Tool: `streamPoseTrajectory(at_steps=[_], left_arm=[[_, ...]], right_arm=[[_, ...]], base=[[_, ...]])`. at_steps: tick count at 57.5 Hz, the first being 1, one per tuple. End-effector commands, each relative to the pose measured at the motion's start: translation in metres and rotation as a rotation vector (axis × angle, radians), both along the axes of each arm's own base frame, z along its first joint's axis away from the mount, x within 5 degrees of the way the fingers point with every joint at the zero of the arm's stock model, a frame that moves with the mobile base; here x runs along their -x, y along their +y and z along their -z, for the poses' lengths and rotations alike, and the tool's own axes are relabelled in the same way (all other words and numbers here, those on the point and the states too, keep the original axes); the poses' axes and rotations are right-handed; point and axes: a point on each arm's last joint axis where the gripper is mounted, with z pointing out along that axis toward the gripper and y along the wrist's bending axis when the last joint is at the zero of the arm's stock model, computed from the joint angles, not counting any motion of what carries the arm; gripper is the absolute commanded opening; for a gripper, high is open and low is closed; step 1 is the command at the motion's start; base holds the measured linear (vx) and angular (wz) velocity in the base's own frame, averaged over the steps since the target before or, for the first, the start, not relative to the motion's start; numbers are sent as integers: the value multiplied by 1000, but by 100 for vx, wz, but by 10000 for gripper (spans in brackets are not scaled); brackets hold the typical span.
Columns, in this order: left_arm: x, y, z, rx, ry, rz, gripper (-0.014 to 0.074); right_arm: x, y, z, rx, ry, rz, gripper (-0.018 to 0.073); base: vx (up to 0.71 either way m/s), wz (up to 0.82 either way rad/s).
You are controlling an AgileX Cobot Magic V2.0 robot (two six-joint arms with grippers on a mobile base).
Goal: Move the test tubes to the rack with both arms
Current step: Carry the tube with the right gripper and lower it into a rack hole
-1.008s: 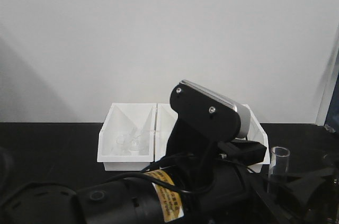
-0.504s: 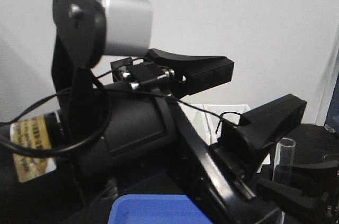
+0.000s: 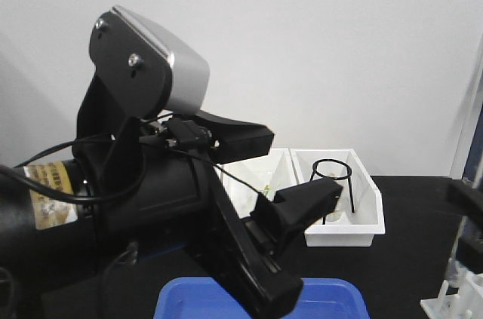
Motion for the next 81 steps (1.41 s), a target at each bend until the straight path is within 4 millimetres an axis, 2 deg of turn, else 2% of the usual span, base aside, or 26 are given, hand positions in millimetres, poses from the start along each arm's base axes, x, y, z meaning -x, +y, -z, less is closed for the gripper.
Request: streamPoseTrajectory(at_steps=[1, 13, 25, 46, 69, 81], left_arm=[[1, 11, -23, 95, -62, -28, 561], [-3, 14, -23, 89, -61, -44, 561], [-3, 13, -20, 65, -46, -39, 561], [-2, 13, -18, 47, -33, -35, 561], [-2, 13, -17, 44, -32, -34, 561], [-2, 13, -16, 34, -24, -32, 561]], right_arm=[[-1, -14, -7, -3, -48, 150, -8], [0, -26, -7, 59, -71, 277, -6], [-7, -36, -2, 77, -56, 392, -6], [-39, -48, 29, 107, 65, 524, -6], [-71, -48, 58, 130, 109, 515, -6], [-78, -50, 67, 153, 118, 533, -6]], base=[[0, 0], [0, 0], [0, 0], [0, 0], [0, 0], [0, 0]])
